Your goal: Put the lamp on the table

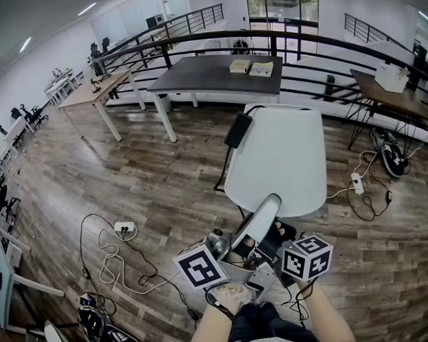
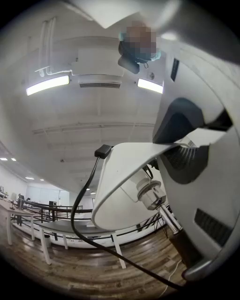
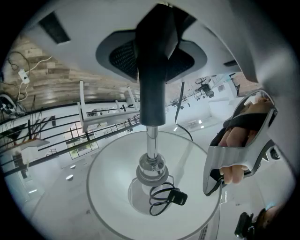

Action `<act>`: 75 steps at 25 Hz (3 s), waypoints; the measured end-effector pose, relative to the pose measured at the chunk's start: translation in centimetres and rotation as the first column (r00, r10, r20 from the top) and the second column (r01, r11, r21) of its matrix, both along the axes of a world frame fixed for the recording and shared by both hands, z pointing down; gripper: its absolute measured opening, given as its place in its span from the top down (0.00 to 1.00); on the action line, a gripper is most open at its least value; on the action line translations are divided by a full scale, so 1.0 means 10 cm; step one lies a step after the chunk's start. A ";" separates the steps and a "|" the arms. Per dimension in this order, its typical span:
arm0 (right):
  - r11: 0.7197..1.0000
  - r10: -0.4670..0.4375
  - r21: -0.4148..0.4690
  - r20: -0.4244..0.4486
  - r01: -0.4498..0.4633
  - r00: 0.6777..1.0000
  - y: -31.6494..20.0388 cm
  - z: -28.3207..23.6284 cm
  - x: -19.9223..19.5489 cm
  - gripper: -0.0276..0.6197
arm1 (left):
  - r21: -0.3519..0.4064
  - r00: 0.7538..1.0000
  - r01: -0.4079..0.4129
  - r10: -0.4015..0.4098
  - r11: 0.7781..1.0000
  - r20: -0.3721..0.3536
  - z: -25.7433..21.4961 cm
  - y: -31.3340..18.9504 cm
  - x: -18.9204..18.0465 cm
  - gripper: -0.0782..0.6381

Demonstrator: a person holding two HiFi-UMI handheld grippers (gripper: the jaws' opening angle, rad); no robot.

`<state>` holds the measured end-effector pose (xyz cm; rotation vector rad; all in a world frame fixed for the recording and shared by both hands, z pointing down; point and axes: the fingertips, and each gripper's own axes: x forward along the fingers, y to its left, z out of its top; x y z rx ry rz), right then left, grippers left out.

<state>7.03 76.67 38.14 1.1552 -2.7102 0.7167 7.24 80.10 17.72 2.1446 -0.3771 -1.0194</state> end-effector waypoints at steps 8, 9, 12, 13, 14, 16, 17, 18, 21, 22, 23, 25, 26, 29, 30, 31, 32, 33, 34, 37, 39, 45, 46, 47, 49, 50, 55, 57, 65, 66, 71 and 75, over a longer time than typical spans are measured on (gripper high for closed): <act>1.000 -0.003 0.000 0.001 0.003 1.000 0.00 0.01 0.00 0.64 | 0.002 1.000 0.000 0.000 1.000 0.001 0.01 -0.01 0.01 0.87; 1.000 -0.002 0.001 0.000 0.002 1.000 0.00 0.02 0.02 0.64 | 0.002 1.000 -0.002 0.002 1.000 0.000 0.01 -0.01 0.02 0.87; 1.000 0.003 0.003 -0.001 -0.003 1.000 0.00 0.02 0.07 0.64 | 0.003 1.000 -0.006 0.006 1.000 -0.001 0.02 -0.01 0.07 0.87; 1.000 0.005 0.003 -0.002 -0.005 1.000 0.00 0.02 0.09 0.64 | 0.004 1.000 -0.007 0.007 1.000 -0.001 0.01 -0.01 0.09 0.87; 1.000 0.006 0.004 -0.002 -0.006 1.000 0.00 0.01 0.10 0.64 | 0.005 1.000 -0.009 0.009 1.000 0.000 0.00 -0.01 0.11 0.87; 1.000 0.008 0.007 -0.003 -0.008 1.000 -0.01 -0.01 0.14 0.64 | 0.006 1.000 -0.011 0.011 1.000 0.000 -0.01 -0.02 0.15 0.87; 1.000 0.008 0.010 -0.004 -0.008 1.000 -0.03 -0.01 0.16 0.64 | 0.007 1.000 -0.011 0.011 1.000 0.000 -0.02 -0.04 0.16 0.87; 1.000 0.008 0.012 -0.004 -0.008 1.000 -0.04 -0.01 0.17 0.64 | 0.007 1.000 -0.010 0.010 1.000 -0.001 -0.02 -0.05 0.18 0.87; 1.000 0.001 0.012 -0.002 -0.001 1.000 -0.07 0.01 0.23 0.64 | 0.007 1.000 -0.004 0.004 1.000 -0.001 0.01 -0.08 0.24 0.87; 1.000 -0.001 0.011 0.000 0.001 1.000 -0.08 0.02 0.25 0.64 | 0.008 1.000 -0.001 0.001 1.000 0.000 0.02 -0.08 0.26 0.87; 1.000 -0.004 0.009 0.003 0.004 1.000 -0.08 0.04 0.27 0.64 | 0.008 1.000 0.003 -0.003 1.000 0.002 0.03 -0.09 0.28 0.87; 1.000 -0.013 0.006 0.006 0.013 1.000 -0.09 0.06 0.30 0.64 | 0.007 1.000 0.010 -0.010 1.000 0.005 0.05 -0.10 0.33 0.87; 1.000 -0.019 0.004 0.006 0.019 1.000 -0.10 0.07 0.31 0.64 | 0.005 1.000 0.016 -0.016 1.000 0.006 0.06 -0.12 0.34 0.87; 0.999 -0.038 -0.002 0.004 0.038 0.999 -0.10 0.09 0.36 0.64 | -0.001 0.999 0.032 -0.032 0.999 0.006 0.08 -0.13 0.39 0.87; 0.999 -0.042 -0.003 0.003 0.042 0.999 -0.09 0.10 0.39 0.64 | -0.002 0.999 0.036 -0.036 0.999 0.005 0.09 -0.12 0.41 0.87; 0.999 -0.046 -0.003 0.003 0.046 0.999 -0.09 0.11 0.40 0.64 | -0.001 0.999 0.041 -0.041 0.999 0.006 0.10 -0.12 0.42 0.87; 0.999 -0.050 -0.003 0.005 0.050 0.999 -0.09 0.12 0.40 0.64 | 0.001 0.999 0.045 -0.045 0.999 0.008 0.11 -0.12 0.43 0.87; 0.999 -0.054 -0.004 0.008 0.054 0.999 -0.10 0.12 0.40 0.64 | 0.001 0.999 0.048 -0.048 0.999 0.011 0.11 -0.13 0.44 0.87; 0.998 -0.056 -0.007 0.012 0.056 0.998 -0.10 0.13 0.40 0.64 | -0.002 0.999 0.050 -0.050 0.999 0.013 0.12 -0.14 0.45 0.87; 0.998 -0.059 -0.018 0.019 0.059 0.998 -0.14 0.17 0.41 0.64 | -0.022 0.998 0.057 -0.057 0.998 0.019 0.17 -0.21 0.46 0.87; 0.998 -0.058 -0.021 0.018 0.058 0.998 -0.18 0.19 0.42 0.64 | -0.018 0.998 0.054 -0.054 0.998 0.018 0.18 -0.24 0.48 0.87; 0.998 -0.052 -0.026 0.007 0.052 0.999 -0.38 0.23 0.50 0.64 | -0.019 0.999 0.042 -0.042 0.999 0.010 0.22 -0.45 0.53 0.87; 0.998 -0.049 -0.028 0.004 0.049 0.999 -0.42 0.24 0.52 0.64 | -0.020 0.999 0.038 -0.038 0.999 0.005 0.22 -0.50 0.54 0.87; 0.999 -0.046 -0.030 0.000 0.046 0.999 -0.46 0.25 0.53 0.64 | -0.023 0.999 0.034 -0.034 0.999 0.001 0.23 -0.54 0.55 0.87; 0.999 -0.036 -0.035 -0.003 0.036 0.999 -0.55 0.28 0.56 0.64 | -0.027 1.000 0.026 -0.026 0.999 -0.003 0.26 -0.64 0.57 0.87; 0.999 -0.032 -0.036 -0.004 0.032 0.999 -0.61 0.29 0.56 0.64 | -0.028 1.000 0.023 -0.023 0.999 -0.003 0.27 -0.70 0.57 0.87; 0.999 -0.020 -0.040 -0.011 0.020 1.000 -0.94 0.32 0.49 0.64 | -0.032 1.000 0.010 -0.010 0.999 -0.012 0.30 -1.03 0.47 0.87; 0.999 -0.015 -0.041 -0.014 0.015 1.000 -1.08 0.33 0.44 0.64 | -0.034 1.000 0.006 -0.006 0.999 -0.014 0.31 -1.18 0.41 0.87; 0.999 0.012 -0.044 -0.013 -0.013 1.000 -1.76 0.31 0.19 0.64 | -0.043 1.000 -0.016 0.015 0.999 -0.013 0.30 -1.86 0.17 0.87; 0.999 0.014 -0.043 -0.012 -0.015 1.000 -1.86 0.30 0.15 0.64 | -0.043 1.000 -0.018 0.017 0.999 -0.013 0.28 -1.95 0.13 0.87; 0.999 0.020 -0.042 -0.011 -0.021 1.000 -2.32 0.25 -0.07 0.64 | -0.037 1.000 -0.024 0.023 0.999 -0.009 0.22 -2.39 -0.09 0.87; 0.999 0.023 -0.037 -0.007 -0.024 1.000 -2.70 0.23 -0.26 0.64 | -0.040 1.000 -0.020 0.019 0.999 -0.008 0.24 -2.75 -0.28 0.87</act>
